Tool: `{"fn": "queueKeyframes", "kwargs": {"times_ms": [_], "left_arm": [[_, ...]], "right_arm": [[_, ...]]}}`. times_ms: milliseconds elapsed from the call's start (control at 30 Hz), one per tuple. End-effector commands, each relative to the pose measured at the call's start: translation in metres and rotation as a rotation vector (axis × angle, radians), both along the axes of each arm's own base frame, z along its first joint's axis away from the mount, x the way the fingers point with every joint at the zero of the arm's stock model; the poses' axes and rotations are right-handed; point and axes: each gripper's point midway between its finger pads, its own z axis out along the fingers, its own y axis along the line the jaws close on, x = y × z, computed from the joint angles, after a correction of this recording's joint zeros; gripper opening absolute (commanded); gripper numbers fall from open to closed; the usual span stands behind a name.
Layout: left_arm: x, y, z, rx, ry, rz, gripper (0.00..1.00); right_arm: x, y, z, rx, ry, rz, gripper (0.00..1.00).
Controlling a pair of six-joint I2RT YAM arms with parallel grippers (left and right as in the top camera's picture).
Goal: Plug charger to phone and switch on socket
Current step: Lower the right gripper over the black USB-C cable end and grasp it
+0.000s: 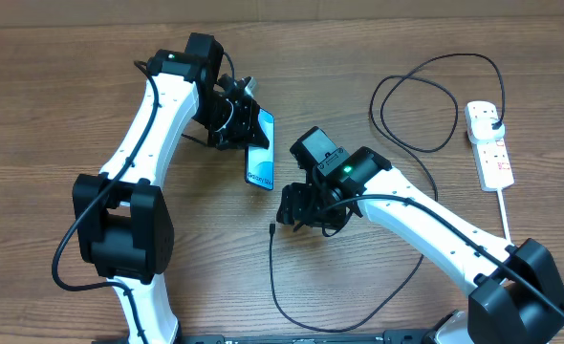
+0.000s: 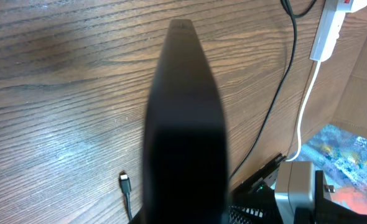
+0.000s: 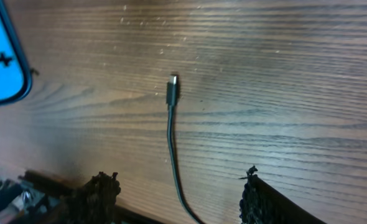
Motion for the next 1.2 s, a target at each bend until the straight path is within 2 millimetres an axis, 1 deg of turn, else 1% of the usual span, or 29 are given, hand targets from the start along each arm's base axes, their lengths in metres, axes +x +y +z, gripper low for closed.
{"fn": "queueKeyframes", "kwargs": {"times_ms": [0, 67, 200, 300, 400, 700, 867, 1167], "left_arm": [[0.003, -0.005, 0.010, -0.046, -0.027, -0.017, 0.04], [0.003, -0.005, 0.010, -0.046, -0.028, -0.017, 0.04], [0.003, -0.005, 0.010, -0.046, -0.028, -0.017, 0.04], [0.004, -0.005, 0.010, -0.046, -0.028, -0.018, 0.04], [0.003, -0.005, 0.010, -0.046, -0.028, -0.018, 0.04], [0.003, -0.005, 0.010, -0.046, -0.030, -0.021, 0.04], [0.004, -0.005, 0.010, -0.046, -0.033, -0.023, 0.04], [0.010, -0.006, 0.011, -0.052, -0.063, -0.022, 0.04]], "right_arm": [[0.001, -0.005, -0.007, -0.049, -0.010, -0.031, 0.65], [0.001, -0.005, -0.008, -0.065, -0.016, -0.044, 0.64], [-0.002, 0.001, -0.009, -0.078, -0.045, -0.030, 0.62], [-0.002, 0.001, -0.011, -0.132, -0.079, -0.071, 0.61], [-0.006, 0.004, -0.012, -0.153, -0.098, -0.092, 0.61], [-0.010, 0.023, -0.009, -0.147, -0.180, -0.046, 0.61], [-0.010, 0.025, -0.010, -0.145, -0.182, -0.042, 0.61], [-0.009, 0.024, -0.031, -0.183, -0.160, -0.040, 0.63]]}}
